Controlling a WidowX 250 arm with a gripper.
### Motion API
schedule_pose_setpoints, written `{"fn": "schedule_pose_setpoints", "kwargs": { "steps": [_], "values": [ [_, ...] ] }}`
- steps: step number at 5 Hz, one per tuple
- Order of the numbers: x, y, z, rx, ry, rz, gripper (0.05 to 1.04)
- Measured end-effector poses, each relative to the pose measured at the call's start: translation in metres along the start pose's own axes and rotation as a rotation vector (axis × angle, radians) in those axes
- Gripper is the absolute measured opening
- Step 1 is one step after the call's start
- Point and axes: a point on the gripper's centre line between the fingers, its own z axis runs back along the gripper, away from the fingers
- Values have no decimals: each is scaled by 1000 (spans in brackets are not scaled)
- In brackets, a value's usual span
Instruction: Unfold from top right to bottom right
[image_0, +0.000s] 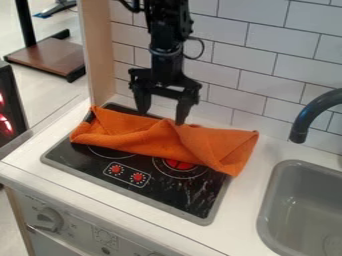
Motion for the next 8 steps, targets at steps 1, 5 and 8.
{"fn": "schedule_pose_setpoints", "kwargs": {
  "steps": [1,5,8],
  "values": [
    [0,-20,7,-11,0,-10,999],
    [36,-53,12,-14,-54,73,999],
    [19,-47,-12,82,23,112,999]
  ]
}}
